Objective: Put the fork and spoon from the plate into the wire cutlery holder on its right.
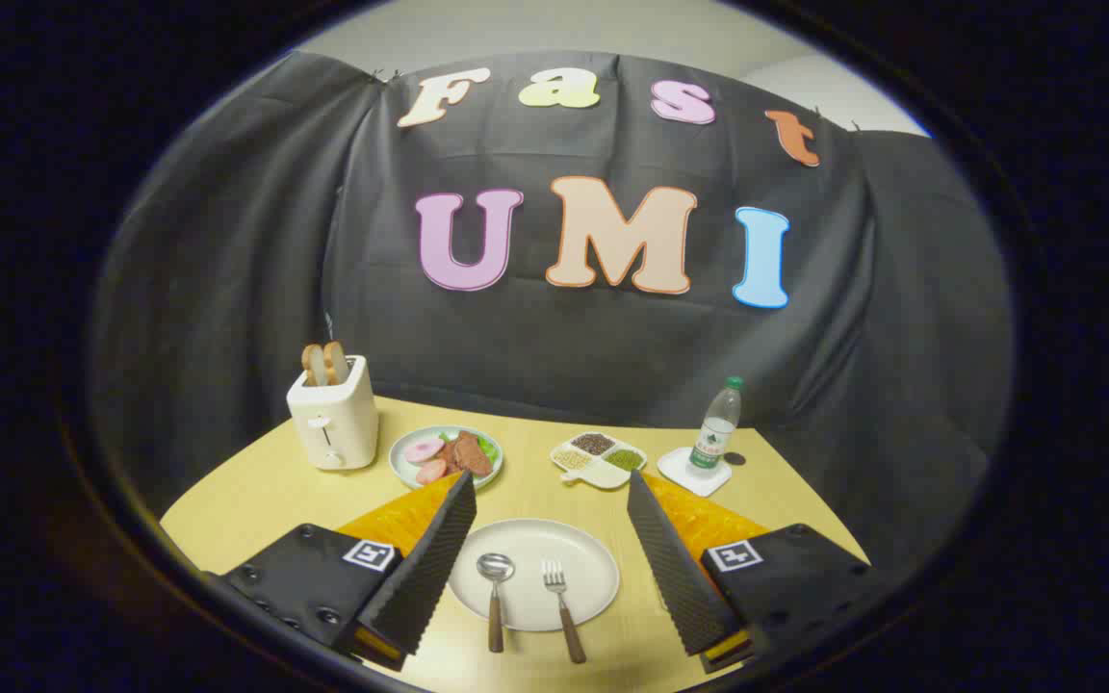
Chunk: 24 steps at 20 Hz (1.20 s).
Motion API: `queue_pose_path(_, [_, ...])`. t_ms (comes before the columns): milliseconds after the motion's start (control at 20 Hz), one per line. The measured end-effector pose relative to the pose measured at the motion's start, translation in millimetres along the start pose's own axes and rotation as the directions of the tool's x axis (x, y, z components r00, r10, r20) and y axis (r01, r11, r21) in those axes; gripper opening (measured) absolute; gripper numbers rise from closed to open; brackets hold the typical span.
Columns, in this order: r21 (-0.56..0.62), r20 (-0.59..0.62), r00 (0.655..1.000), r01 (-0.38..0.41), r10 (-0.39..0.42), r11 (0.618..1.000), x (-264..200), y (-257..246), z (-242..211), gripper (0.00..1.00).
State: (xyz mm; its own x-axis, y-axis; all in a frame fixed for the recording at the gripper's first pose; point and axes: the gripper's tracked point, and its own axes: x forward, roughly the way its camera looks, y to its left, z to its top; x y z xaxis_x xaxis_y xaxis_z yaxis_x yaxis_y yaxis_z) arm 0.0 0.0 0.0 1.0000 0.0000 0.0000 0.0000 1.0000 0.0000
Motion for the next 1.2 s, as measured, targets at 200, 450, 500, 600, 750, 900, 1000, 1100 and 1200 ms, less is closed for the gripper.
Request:
queue_pose_path(200, [-0.006,0.004,1.0,-0.003,0.003,1.0,-1.7,0.6,3.4,1.0])
queue_pose_path(450, [-0.009,0.005,1.0,-0.004,0.004,1.0,-3.3,1.9,5.7,1.0])
queue_pose_path(500, [-0.007,0.008,1.0,-0.004,0.004,1.0,-4.0,1.7,6.6,1.0])
queue_pose_path(600, [0.0,0.008,1.0,-0.004,0.004,1.0,-4.1,1.8,6.9,1.0])
queue_pose_path(750, [0.007,0.004,1.0,0.001,-0.001,1.0,-4.7,-0.2,4.9,1.0])
queue_pose_path(900, [0.013,-0.01,1.0,0.004,-0.004,1.0,-4.4,-1.6,2.6,1.0])
queue_pose_path(1000, [0.019,-0.02,1.0,0.008,-0.007,1.0,-5.8,-1.9,1.7,1.0])
queue_pose_path(1100, [0.029,-0.034,0.999,0.014,-0.013,0.999,-3.8,-1.1,-0.2,1.0])
queue_pose_path(1200, [0.044,-0.05,0.999,0.017,-0.015,0.999,-3.0,0.4,-2.6,1.0])
